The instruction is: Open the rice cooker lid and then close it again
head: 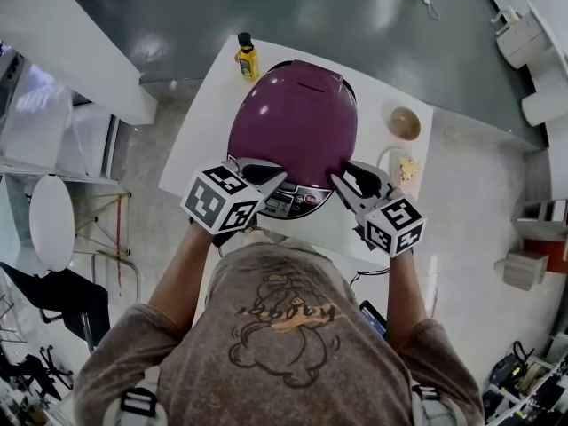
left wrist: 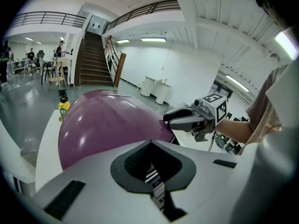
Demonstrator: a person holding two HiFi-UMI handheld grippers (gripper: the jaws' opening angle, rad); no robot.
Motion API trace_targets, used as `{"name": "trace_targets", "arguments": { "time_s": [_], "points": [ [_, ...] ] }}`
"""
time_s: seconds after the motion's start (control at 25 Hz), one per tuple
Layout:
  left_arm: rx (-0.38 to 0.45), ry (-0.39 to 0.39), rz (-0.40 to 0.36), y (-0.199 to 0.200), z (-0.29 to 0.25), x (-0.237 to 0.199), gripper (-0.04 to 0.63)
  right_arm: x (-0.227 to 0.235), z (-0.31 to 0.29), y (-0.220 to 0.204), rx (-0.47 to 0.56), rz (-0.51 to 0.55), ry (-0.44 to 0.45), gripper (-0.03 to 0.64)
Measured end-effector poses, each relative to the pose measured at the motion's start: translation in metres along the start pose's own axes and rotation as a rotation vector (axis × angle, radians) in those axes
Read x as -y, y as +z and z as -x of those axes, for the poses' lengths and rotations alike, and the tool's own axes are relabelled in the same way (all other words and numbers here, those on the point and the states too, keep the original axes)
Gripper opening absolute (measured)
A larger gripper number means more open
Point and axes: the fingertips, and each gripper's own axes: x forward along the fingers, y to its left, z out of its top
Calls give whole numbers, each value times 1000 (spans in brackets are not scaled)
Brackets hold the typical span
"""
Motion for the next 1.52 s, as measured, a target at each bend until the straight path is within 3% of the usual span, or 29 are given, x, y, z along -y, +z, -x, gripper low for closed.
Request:
{"name": "trace_targets", "arguments": {
  "time_s": [0.48, 0.72, 0.88, 1.08, 1.24, 1.52],
  "points": [
    [24, 30, -7, 0, 0, -1, 18, 0, -2, -1, -2, 62, 4, 117],
    [39, 45, -15, 0, 1, -1, 20, 0, -2, -2, -1, 72, -37, 117],
    [164, 123, -54, 7, 19, -9, 21, 0, -1, -1, 2, 79, -76, 115],
    [316, 156, -34, 9, 58, -13, 21, -3, 9, 6, 57, 45, -171, 95],
    [384, 164, -55, 7, 83, -8, 21, -20, 22, 13, 87, 40, -200, 95],
    [441, 110, -97, -11, 115, 24, 21, -73, 53, 12, 142, 0, -235, 98]
  ]
}}
